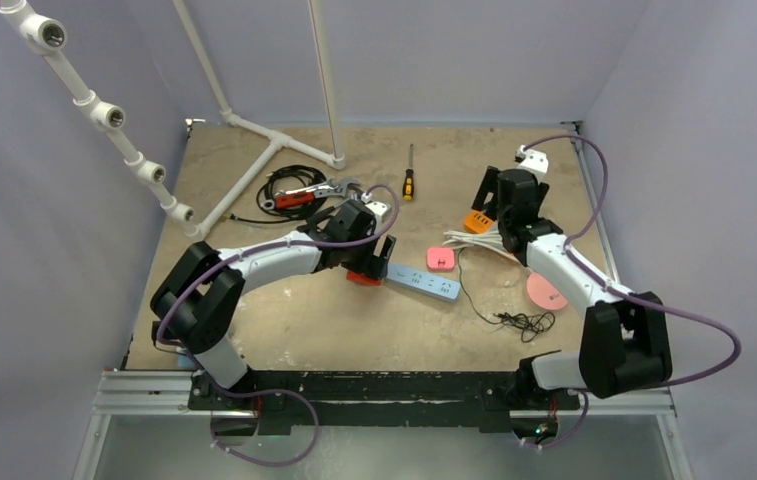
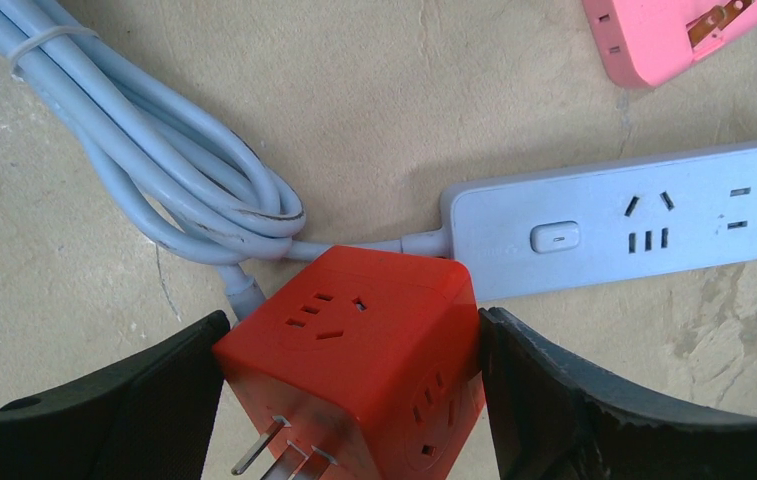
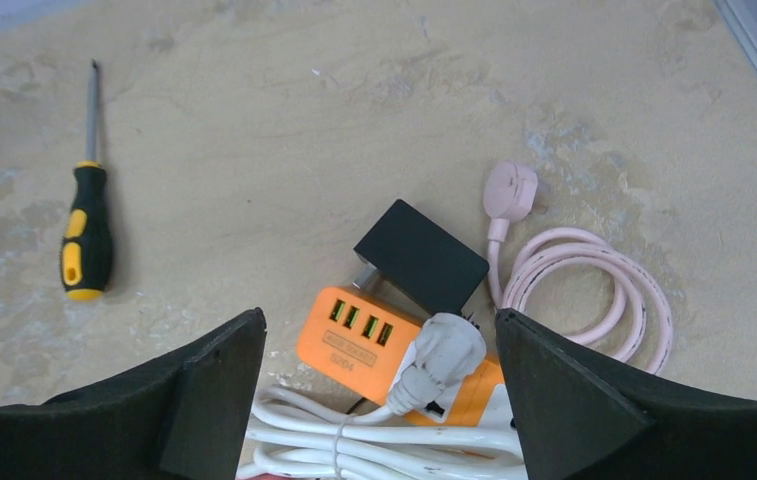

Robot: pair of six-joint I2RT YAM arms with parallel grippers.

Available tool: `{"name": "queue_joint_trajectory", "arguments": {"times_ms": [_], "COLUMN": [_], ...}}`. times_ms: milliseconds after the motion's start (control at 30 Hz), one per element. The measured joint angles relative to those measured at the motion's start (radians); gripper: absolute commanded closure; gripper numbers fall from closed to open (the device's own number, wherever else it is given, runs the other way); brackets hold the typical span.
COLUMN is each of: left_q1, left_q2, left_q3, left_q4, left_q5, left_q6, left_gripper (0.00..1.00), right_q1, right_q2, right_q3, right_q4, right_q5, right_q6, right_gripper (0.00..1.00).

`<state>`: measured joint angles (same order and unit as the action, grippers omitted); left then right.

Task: Pull the plug off the socket
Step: Place the socket at the center of the board.

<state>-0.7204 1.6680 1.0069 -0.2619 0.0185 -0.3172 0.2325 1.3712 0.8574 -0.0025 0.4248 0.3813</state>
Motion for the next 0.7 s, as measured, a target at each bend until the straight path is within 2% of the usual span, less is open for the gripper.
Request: {"name": "queue_joint_trajectory", "arguments": {"times_ms": [100, 267, 467, 700], "left_q1": [0.0, 0.0, 0.037, 0.289], "left_q2": [-0.006, -0.05, -0.146, -0.213], "left_q3": [0.001, -0.019, -0.053, -0.086], "left_q4": [-0.014, -0.035, -0.04, 0.109], "left_q5": [-0.007, 0.008, 0.126, 0.487], "left_q6": [0.019, 0.053, 0.063, -0.049], "left_gripper": [0.75, 0.98, 1.0, 1.0], "right_q1": [0.0, 0.0, -0.004, 0.045], "right_q2": [-0.039, -0.113, -0.297, -0.403], "right_q3": [-0.006, -0.03, -0.145, -0.295], "right_q4": [0.012, 0.034, 0.13, 0.32], "right_q5": [-0.007, -0.08, -0.383, -0.787], "right_q6": [0.0, -0.014, -0.05, -0.048], "right_gripper": [0.09, 0.09, 0.1, 0.09]}}
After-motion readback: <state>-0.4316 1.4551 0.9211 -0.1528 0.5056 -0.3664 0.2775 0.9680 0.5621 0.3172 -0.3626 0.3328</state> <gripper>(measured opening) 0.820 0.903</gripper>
